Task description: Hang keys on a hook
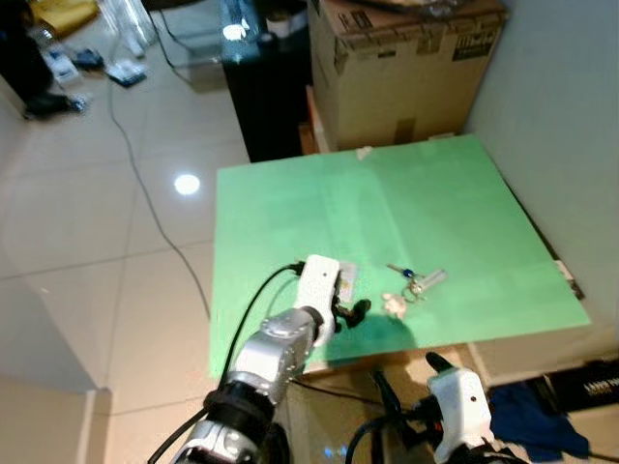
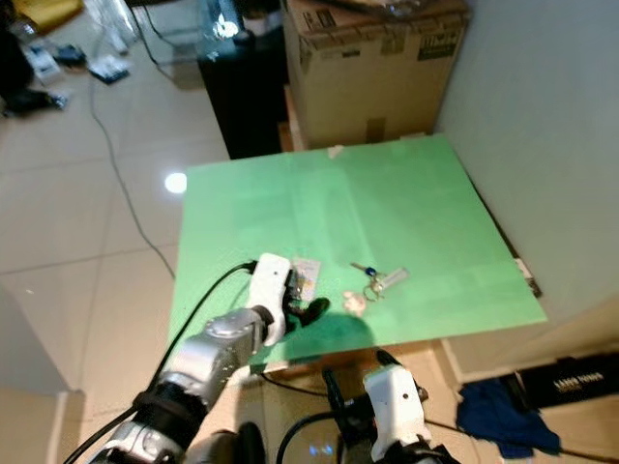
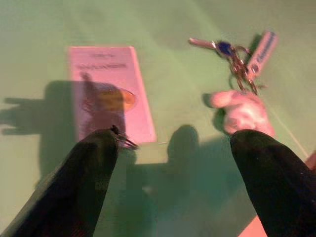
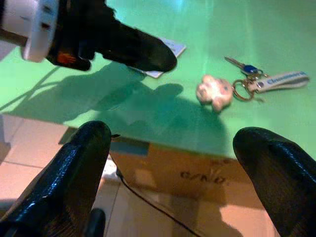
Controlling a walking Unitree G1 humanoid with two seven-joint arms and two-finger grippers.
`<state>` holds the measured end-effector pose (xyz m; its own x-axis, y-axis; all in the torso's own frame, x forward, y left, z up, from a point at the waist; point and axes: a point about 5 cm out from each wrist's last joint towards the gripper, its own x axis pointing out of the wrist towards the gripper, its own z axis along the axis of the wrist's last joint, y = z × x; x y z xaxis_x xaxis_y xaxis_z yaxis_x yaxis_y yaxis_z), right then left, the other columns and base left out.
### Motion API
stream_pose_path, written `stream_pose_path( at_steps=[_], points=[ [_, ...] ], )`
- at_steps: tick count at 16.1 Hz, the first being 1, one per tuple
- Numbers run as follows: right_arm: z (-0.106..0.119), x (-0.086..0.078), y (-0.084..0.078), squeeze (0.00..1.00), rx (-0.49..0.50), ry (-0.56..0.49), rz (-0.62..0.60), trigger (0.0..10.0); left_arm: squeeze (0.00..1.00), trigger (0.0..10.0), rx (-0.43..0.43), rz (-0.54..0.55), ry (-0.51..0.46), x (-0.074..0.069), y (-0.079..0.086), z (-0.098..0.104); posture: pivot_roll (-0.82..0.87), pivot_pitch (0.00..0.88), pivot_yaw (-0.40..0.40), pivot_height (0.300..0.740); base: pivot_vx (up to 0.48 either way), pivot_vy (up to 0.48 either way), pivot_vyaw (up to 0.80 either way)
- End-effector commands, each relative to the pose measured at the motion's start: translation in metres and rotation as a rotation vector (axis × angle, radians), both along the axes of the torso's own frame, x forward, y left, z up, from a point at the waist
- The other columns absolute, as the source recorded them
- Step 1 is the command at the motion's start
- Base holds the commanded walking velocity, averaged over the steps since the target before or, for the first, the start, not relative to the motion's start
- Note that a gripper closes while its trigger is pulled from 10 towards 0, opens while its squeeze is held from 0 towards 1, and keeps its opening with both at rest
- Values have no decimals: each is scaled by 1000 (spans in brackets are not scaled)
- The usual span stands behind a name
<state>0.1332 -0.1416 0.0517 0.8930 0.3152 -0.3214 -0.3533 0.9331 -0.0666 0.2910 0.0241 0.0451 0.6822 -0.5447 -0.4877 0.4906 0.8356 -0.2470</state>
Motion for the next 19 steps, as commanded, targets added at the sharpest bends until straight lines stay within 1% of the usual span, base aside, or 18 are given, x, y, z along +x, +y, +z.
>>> stream_pose_path(
  at_steps=[1, 2, 6, 7, 8, 9, 10, 11, 15, 19],
  points=[
    [2, -4, 3, 106, 9, 11, 17, 10000, 0, 10000, 30, 6, 13, 0, 0, -6, -301, 242, 89, 731, 0, 0, 0],
    [3, -7, 2, 110, 7, 20, 20, 10000, 0, 10000, 43, 26, 26, 3, 1, -8, -309, 251, 85, 731, 0, 0, 0],
    [4, -11, 1, 110, 3, 31, 17, 10000, 0, 10000, 46, 48, 23, 6, -1, -8, -314, 253, 82, 731, 0, 0, 0],
    [4, -11, 0, 106, 2, 32, 15, 10000, 0, 8980, 44, 55, 20, 6, -2, -8, -319, 250, 84, 731, 0, 0, 0],
    [4, -10, -1, 110, 1, 35, 13, 10000, 0, 8863, 39, 66, 15, 8, -4, -8, -319, 247, 86, 731, 0, 0, 0],
    [4, -10, -2, 110, 0, 37, 11, 10000, 0, 6549, 35, 77, 12, 9, -4, -8, -319, 246, 86, 731, 0, 0, 0],
    [4, -10, -3, 110, 0, 40, 10, 10000, 0, 3843, 29, 91, 12, 10, -4, -7, -320, 243, 86, 731, 0, 0, 0],
    [3, -10, -3, 110, -1, 43, 10, 10000, 0, 0, 31, 101, 18, 11, -3, -8, -321, 240, 84, 731, 0, 0, 0],
    [0, -10, -4, 110, -3, 51, 12, 10000, 0, 0, 39, 122, 21, 12, -3, -10, -321, 240, 80, 731, 0, 0, 0],
    [-7, -11, -6, 110, -7, 71, 17, 10000, 0, 0, 5, 181, 45, 13, -6, -11, -322, 238, 73, 731, 0, 0, 0]
  ],
)
